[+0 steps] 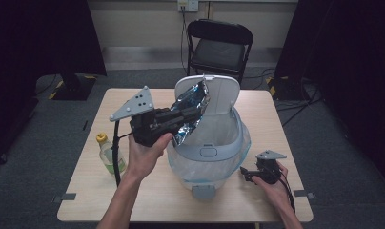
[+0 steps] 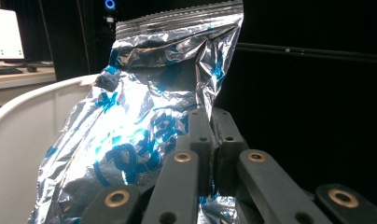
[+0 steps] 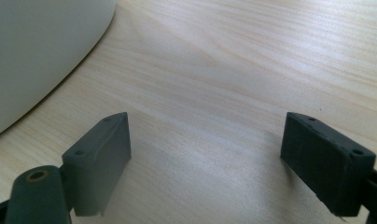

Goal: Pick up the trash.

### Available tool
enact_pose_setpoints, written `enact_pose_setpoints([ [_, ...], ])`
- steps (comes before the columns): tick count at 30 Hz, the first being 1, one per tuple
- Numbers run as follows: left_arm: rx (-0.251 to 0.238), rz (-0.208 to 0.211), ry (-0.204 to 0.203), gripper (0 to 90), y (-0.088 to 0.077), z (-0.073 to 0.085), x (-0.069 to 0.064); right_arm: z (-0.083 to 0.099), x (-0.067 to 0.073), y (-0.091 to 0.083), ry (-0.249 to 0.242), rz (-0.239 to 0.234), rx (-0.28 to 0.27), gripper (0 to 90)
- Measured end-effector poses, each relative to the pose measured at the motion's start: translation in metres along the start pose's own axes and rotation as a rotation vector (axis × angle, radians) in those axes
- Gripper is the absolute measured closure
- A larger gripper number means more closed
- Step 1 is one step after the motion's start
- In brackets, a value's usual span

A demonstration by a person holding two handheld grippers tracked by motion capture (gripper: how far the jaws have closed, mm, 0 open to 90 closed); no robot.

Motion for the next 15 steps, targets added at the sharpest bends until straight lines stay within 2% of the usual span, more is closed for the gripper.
enact_pose_setpoints([
  [8, 0.024, 0.039, -0.008, 87.8, 0.022, 0.002, 0.001, 0.0, 0.0, 0.0, 0.0, 0.0, 0.0, 14.8],
  [13, 0.049, 0.054, 0.005, 86.2, 0.031, 0.004, 0.002, 0.0, 0.0, 0.0, 0.001, -0.001, 0.001, 14.8],
  [15, 0.052, 0.047, 0.004, 84.2, 0.033, 0.004, 0.003, 0.0, 0.0, 0.0, -0.001, 0.0, -0.001, 14.8],
])
Point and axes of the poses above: each handheld gripper's, and its own axes: y roughly forward along the jaws, z roughly out of its underside, x roughly to its left, the point moved 10 cm from there along y, roughly forward along the jaws, and after that the axes turned 4 degrees about -z, right-handed, at the moved point
